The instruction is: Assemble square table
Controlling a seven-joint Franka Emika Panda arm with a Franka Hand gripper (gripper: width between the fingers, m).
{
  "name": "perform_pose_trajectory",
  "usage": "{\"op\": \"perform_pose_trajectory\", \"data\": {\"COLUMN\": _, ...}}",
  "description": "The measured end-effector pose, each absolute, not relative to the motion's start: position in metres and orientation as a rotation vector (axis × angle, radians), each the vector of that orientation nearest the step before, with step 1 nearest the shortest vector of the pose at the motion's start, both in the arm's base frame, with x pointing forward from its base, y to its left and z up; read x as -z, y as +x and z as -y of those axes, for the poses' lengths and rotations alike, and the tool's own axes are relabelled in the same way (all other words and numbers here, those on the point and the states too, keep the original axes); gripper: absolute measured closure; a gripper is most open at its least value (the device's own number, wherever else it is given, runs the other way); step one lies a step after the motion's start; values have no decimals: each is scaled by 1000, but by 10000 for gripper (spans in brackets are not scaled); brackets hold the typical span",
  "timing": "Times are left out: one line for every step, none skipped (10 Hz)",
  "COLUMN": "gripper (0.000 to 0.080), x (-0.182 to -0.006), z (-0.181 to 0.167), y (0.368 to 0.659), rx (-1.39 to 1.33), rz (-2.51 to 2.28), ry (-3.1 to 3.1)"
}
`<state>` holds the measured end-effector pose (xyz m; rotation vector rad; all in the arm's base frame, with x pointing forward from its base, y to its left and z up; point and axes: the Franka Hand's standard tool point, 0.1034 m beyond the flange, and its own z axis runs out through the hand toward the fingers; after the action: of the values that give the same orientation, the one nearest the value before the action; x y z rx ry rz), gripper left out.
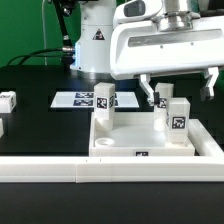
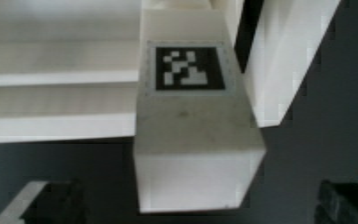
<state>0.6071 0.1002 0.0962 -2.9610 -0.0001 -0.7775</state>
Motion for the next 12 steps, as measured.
{"op": "perform_pose_trajectory", "data": {"gripper": 151, "x": -96, "z": -100, "y": 607, "rx": 779, "rz": 0, "ry": -2962}}
{"op": "perform_pose_trajectory", "data": {"gripper": 151, "x": -92, "z": -101, "y": 605, "rx": 740, "rz": -1, "ry": -2964}}
{"op": "perform_pose_trajectory", "data": {"gripper": 151, "x": -85, "z": -103, "y": 602, "rx": 605, "rz": 0, "ry": -2966}}
{"op": "perform_pose_trajectory", "data": {"gripper": 151, "x": -83, "z": -103, "y": 604, "rx": 492, "rz": 7, "ry": -2966}}
{"op": "perform_pose_trajectory", "data": {"gripper": 151, "x": -83, "z": -100, "y": 605, "rx": 418, "rz": 20, "ry": -2971}}
{"op": "perform_pose_trajectory", "data": {"gripper": 151, "x": -81, "z": -101, "y": 603, "rx": 307, "rz": 29, "ry": -2974}}
{"op": "perform_pose_trajectory", "data": {"gripper": 151, "x": -81, "z": -102, "y": 602, "rx": 240, "rz": 39, "ry": -2978}}
{"op": "perform_pose_trajectory", "data": {"gripper": 151, "x": -82, "z": -101, "y": 602, "rx": 177, "rz": 44, "ry": -2982}}
{"op": "perform_pose_trajectory", "data": {"gripper": 151, "x": -82, "z": -100, "y": 602, "rx": 179, "rz": 38, "ry": -2983}}
{"op": "perform_pose_trajectory", "data": {"gripper": 151, "x": -81, "z": -100, "y": 601, "rx": 179, "rz": 37, "ry": -2984}}
{"op": "perform_pose_trajectory", "data": {"gripper": 151, "x": -81, "z": -100, "y": 601, "rx": 179, "rz": 36, "ry": -2984}}
{"op": "perform_pose_trajectory", "data": {"gripper": 151, "x": -81, "z": -100, "y": 601, "rx": 179, "rz": 36, "ry": -2984}}
